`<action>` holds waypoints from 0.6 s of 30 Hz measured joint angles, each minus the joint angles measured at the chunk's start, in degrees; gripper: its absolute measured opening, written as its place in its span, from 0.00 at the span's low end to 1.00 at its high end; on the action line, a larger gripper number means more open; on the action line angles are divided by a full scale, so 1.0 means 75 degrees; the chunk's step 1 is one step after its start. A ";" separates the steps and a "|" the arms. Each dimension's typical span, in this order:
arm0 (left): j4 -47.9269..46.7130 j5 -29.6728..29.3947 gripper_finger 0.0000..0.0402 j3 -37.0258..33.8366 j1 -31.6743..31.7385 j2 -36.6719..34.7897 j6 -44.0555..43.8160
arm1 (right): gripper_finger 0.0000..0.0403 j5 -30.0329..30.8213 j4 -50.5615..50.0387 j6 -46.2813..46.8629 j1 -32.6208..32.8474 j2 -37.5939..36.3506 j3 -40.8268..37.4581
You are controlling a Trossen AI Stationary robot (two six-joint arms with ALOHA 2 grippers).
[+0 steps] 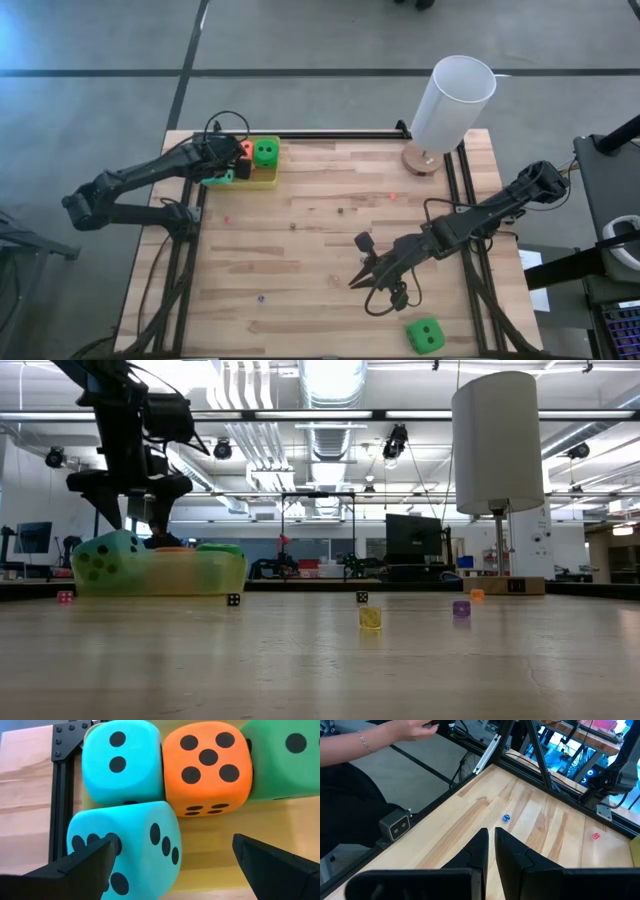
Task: Pick & Place Dice
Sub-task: Put the blue large die into the yellow container
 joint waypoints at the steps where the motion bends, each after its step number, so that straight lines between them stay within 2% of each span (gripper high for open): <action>1: 0.0034 -0.0004 0.99 -0.0048 0.0000 0.0000 0.0000 | 0.07 0.0000 0.0000 -0.0001 0.0002 0.0000 0.0000; 6: 0.0288 -0.0110 0.99 -0.0290 -0.0003 -0.0009 0.0021 | 0.07 -0.0001 0.0001 -0.0002 -0.0001 0.0000 0.0000; 18: 0.0752 0.0180 0.99 -0.0712 -0.0006 -0.0010 0.0031 | 0.07 -0.0002 -0.0001 -0.0009 0.0001 0.0000 0.0000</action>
